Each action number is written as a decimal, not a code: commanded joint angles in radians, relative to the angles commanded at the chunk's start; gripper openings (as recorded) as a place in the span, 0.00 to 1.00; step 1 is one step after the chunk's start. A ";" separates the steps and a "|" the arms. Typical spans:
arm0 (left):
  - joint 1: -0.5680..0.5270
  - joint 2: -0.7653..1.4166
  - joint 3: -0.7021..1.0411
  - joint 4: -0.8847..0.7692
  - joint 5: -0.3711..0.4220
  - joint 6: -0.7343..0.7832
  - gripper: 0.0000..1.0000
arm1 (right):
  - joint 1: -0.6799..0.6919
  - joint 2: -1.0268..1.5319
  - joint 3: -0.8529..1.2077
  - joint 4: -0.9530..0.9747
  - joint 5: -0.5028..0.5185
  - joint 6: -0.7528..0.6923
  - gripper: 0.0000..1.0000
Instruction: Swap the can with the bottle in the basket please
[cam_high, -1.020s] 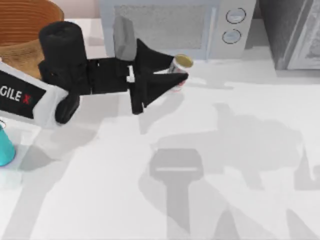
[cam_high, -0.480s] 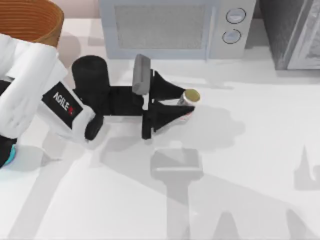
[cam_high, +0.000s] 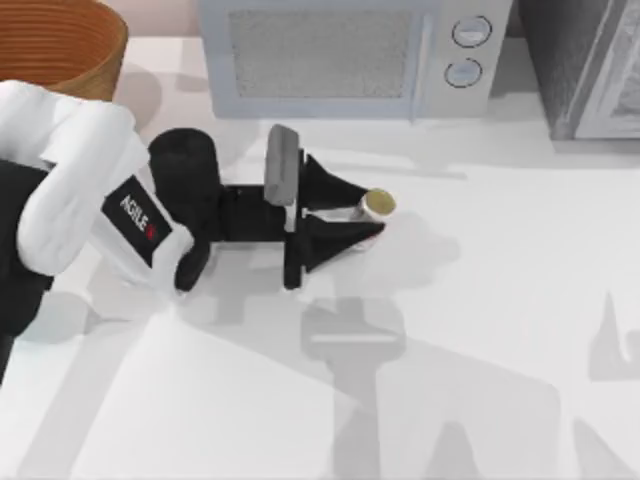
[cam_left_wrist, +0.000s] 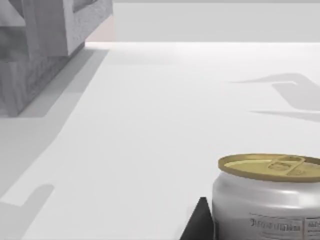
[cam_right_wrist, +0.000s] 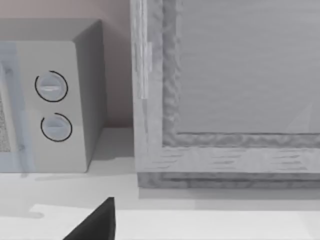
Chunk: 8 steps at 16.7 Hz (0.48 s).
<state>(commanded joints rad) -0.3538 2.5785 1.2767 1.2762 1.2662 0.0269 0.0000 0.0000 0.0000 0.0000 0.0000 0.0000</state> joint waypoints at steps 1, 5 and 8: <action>0.000 0.000 0.000 0.000 0.000 0.000 0.00 | 0.000 0.000 0.000 0.000 0.000 0.000 1.00; 0.000 0.000 0.000 0.000 0.000 0.000 0.23 | 0.000 0.000 0.000 0.000 0.000 0.000 1.00; 0.000 0.000 0.000 0.000 0.000 0.000 0.45 | 0.000 0.000 0.000 0.000 0.000 0.000 1.00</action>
<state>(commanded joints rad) -0.3538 2.5785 1.2767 1.2762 1.2662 0.0269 0.0000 0.0000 0.0000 0.0000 0.0000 0.0000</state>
